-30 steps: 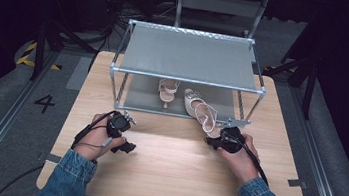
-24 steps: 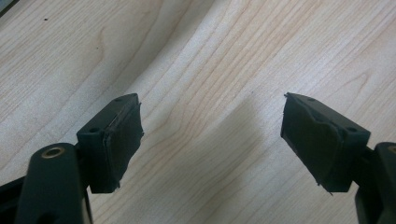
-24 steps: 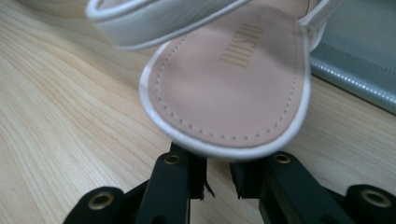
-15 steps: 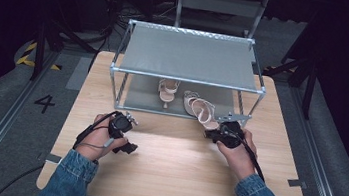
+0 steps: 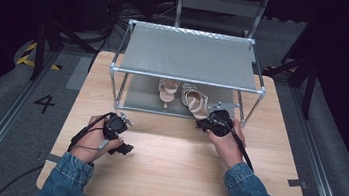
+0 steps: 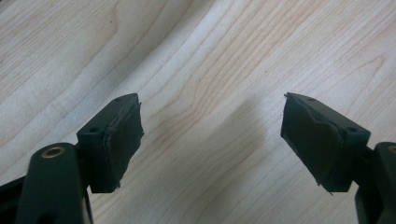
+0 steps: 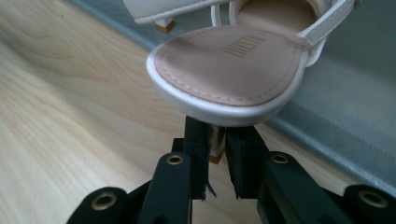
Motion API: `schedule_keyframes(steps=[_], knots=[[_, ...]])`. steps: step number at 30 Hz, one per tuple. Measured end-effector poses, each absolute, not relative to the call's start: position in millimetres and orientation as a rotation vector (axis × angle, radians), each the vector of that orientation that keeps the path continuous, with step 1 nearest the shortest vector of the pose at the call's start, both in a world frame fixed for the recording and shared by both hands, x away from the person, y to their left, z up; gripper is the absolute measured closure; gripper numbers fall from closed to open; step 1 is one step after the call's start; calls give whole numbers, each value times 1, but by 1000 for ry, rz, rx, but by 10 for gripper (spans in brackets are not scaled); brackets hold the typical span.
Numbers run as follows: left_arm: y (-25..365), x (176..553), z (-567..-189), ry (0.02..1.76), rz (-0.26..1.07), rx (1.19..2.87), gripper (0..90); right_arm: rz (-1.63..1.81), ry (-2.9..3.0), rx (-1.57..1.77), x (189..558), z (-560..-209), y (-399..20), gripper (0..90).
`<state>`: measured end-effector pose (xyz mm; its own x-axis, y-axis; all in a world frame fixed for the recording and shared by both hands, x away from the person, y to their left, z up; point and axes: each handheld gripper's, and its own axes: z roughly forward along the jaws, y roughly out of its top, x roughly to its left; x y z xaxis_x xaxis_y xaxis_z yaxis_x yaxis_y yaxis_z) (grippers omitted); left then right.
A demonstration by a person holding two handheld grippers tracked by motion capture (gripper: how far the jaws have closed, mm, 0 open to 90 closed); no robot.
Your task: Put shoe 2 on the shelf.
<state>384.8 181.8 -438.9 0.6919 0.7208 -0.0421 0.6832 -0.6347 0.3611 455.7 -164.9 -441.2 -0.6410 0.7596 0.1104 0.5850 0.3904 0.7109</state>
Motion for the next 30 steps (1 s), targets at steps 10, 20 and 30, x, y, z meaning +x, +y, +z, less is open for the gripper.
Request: schedule_keyframes(steps=[10,20,30], knots=[[193,377,-439,1139,158,2539,213,1066,2413,1174,485,-440,-144,796],[201,373,-440,1163,157,2528,213,1060,2411,1185,504,-446,-130,799],[202,373,-441,1166,153,2524,213,1067,2412,1201,513,-449,-120,800]])
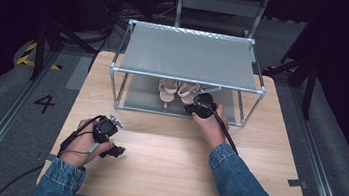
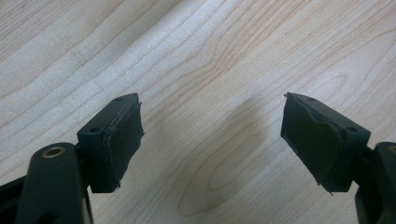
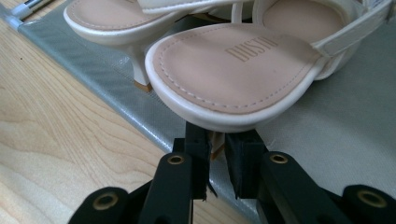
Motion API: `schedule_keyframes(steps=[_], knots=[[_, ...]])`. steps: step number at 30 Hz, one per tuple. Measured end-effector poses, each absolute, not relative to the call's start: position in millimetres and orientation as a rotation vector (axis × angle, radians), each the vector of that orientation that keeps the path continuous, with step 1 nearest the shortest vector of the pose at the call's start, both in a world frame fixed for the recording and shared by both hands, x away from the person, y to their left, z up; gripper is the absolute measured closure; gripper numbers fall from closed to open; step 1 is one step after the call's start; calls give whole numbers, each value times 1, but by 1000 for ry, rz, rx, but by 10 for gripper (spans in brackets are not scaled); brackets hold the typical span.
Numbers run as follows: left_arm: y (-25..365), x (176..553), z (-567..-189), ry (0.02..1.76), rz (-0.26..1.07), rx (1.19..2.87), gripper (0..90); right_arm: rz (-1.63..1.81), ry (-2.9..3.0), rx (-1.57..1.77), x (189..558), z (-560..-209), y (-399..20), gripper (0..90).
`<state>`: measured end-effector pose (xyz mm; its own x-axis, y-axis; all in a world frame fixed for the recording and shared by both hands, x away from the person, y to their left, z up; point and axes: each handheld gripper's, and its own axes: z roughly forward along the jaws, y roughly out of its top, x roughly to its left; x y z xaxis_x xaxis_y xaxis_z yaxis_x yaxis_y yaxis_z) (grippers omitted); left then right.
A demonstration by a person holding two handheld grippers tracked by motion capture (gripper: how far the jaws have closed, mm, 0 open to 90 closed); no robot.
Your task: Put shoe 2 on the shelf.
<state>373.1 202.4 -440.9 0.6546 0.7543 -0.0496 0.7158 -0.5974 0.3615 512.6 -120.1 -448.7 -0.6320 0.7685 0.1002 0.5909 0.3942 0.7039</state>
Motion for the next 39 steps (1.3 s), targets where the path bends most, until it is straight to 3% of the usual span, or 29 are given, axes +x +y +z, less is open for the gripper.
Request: schedule_keyframes(steps=[23,26,27,29,39], knots=[[194,384,-442,1129,132,2536,212,1007,2417,1144,523,-459,-104,800],[193,385,-443,1133,130,2537,211,1044,2409,1149,522,-458,-109,681],[193,385,-443,1133,130,2537,211,1044,2409,1149,522,-458,-109,681],[193,386,-442,1122,134,2537,211,1043,2399,1132,515,-454,-112,581],[194,385,-439,1131,150,2522,211,1121,2387,1142,485,-428,-129,539]])
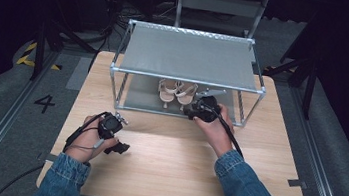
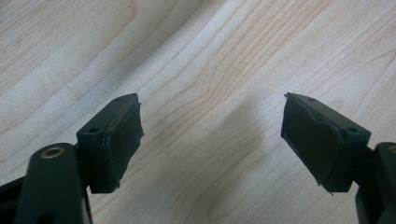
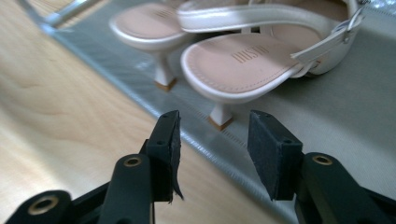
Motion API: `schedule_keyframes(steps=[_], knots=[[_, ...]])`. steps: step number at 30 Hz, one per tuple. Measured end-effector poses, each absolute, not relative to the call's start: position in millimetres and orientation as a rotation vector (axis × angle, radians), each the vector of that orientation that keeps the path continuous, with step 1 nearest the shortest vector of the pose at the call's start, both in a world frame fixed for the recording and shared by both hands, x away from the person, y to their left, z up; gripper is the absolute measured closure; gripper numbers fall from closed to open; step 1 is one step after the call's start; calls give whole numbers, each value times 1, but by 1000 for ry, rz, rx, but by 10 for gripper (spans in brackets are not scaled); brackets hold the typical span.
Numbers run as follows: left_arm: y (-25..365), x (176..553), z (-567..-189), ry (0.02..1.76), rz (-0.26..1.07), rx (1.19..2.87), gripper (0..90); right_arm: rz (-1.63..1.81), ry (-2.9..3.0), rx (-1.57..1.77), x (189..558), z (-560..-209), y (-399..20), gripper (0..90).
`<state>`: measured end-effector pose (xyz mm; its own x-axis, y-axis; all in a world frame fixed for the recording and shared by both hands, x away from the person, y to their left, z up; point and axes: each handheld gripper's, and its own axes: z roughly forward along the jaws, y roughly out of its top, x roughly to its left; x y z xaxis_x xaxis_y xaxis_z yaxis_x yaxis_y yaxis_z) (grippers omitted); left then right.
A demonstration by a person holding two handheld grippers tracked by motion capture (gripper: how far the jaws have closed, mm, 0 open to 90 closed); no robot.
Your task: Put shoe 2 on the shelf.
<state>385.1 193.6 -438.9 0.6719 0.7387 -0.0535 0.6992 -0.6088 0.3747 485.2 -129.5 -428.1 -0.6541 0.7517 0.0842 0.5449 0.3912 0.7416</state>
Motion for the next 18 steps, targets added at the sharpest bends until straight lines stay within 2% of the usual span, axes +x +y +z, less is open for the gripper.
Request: schedule_keyframes(steps=[9,18], knots=[[198,384,-435,1135,175,2504,211,1140,2410,1141,452,-404,-159,498],[201,384,-433,1147,190,2483,208,1124,2389,1206,424,-391,-209,473]])
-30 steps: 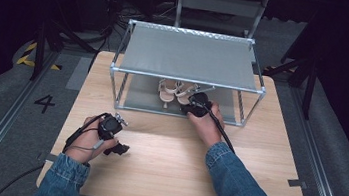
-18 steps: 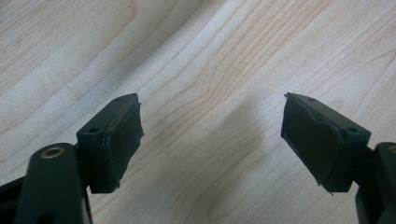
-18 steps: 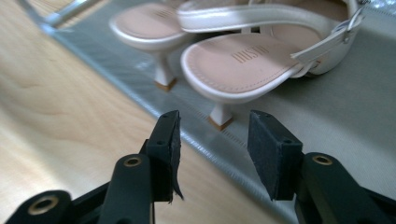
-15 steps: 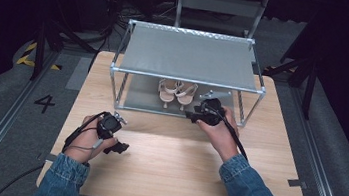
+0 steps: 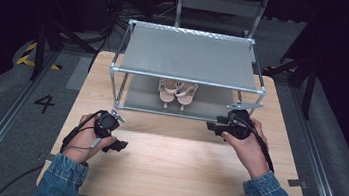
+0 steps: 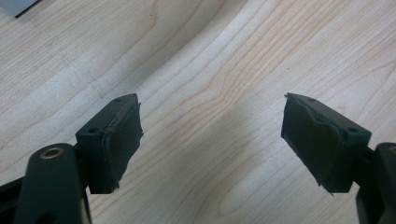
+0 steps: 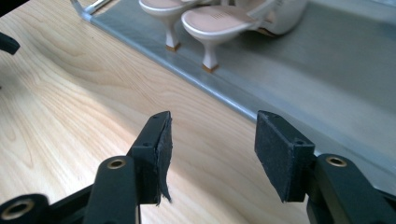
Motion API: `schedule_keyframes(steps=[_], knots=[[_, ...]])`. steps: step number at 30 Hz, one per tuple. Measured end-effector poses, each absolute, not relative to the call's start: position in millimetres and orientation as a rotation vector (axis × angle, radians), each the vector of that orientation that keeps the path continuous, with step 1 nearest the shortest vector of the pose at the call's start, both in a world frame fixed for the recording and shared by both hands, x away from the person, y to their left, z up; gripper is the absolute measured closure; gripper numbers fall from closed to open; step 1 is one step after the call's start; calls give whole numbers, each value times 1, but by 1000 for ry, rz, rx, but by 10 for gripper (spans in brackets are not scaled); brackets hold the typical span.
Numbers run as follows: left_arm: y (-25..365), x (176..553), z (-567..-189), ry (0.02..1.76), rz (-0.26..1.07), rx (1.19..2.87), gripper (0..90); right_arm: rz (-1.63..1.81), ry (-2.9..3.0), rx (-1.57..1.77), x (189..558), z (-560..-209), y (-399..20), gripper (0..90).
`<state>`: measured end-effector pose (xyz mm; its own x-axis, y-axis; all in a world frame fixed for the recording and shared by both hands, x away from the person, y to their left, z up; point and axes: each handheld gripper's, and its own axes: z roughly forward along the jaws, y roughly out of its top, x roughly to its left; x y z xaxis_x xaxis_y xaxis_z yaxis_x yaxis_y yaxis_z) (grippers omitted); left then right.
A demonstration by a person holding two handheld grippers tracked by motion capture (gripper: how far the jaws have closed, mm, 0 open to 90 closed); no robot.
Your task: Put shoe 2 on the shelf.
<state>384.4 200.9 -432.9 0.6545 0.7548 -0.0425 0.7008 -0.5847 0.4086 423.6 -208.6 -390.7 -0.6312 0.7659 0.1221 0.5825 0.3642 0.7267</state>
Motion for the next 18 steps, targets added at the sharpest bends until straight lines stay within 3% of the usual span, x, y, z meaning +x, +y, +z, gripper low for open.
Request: schedule_keyframes(steps=[18], knots=[[209,383,-430,1214,183,2465,192,902,2414,1357,407,-396,-273,441]])
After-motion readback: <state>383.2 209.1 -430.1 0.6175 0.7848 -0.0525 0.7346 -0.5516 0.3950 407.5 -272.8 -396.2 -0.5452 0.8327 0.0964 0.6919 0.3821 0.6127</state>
